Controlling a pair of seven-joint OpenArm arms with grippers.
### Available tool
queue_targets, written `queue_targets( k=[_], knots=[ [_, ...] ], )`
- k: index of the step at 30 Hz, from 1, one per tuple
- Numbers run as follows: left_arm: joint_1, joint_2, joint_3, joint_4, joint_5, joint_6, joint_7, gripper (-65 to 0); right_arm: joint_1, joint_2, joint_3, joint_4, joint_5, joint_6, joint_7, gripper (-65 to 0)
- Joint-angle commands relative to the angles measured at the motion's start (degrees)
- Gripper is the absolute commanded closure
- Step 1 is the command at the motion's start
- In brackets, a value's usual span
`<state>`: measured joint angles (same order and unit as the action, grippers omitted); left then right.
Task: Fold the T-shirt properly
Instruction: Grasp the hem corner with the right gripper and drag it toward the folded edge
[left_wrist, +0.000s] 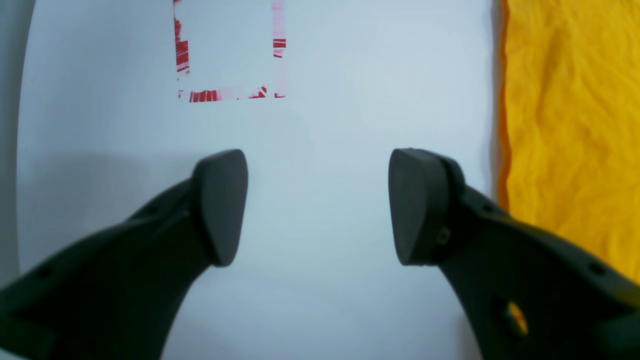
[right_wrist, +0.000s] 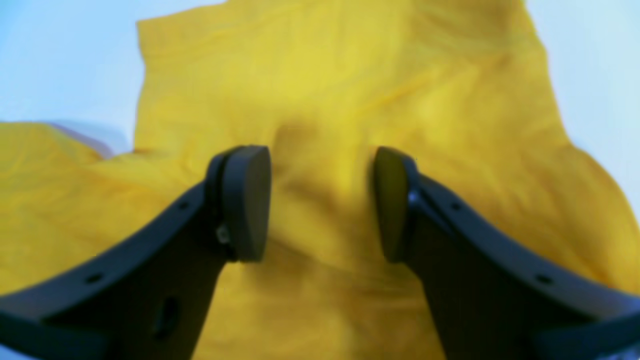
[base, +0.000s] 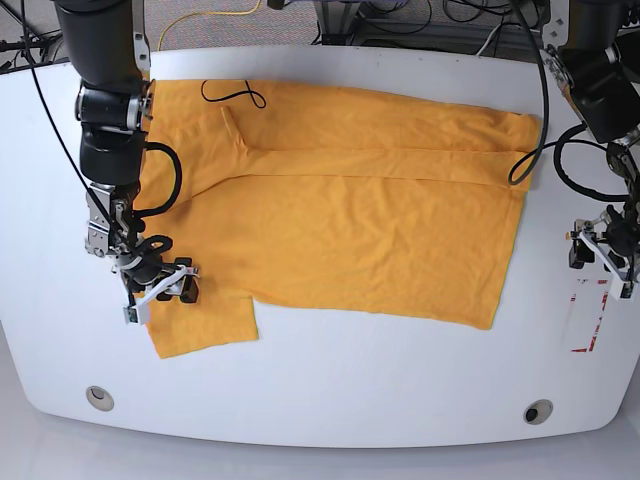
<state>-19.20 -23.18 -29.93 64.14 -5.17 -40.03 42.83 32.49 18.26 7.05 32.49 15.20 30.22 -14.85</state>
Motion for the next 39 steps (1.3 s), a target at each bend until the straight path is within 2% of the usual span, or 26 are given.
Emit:
queue_targets(
  k=[1, 16, 24, 28, 30, 39],
  knots=[
    [-1.4, -0.8, -0.1, 0.9, -1.1, 0.0, -0.9, -41.1, 2.3, 0.9, 0.2, 0.6, 0.6, 1.2, 1.2, -32.2],
    [-0.6, 0.0, -0.1, 1.8, -0.3, 0.0, -0.7, -41.0, 2.0, 0.0, -0.8, 2.4, 0.9, 2.2, 1.5, -32.0],
    [-0.8, -0.2, 0.5, 2.2, -0.4, 0.0, -1.0, -40.9, 1.2, -1.6, -1.0, 4.1, -0.1, 1.7, 2.1, -31.9],
    [-0.7, -0.1, 1.0, 2.9, -0.3, 0.0, -1.2, -41.1, -0.8, -2.5, -0.8, 8.7, 0.2, 1.9, 1.3, -32.0],
    [-0.7, -0.1, 1.3, 3.3, -0.2, 0.0, -0.9, -41.1, -3.7, -2.7, -0.5, 14.8, -0.1, 1.2, -0.1, -32.1],
    [-0.9, 0.1, 1.0, 3.4, -0.4, 0.0, -0.9, -41.1, -8.9, -1.1, -0.6, 29.4, -0.5, 0.4, -7.3, -32.2]
  ],
)
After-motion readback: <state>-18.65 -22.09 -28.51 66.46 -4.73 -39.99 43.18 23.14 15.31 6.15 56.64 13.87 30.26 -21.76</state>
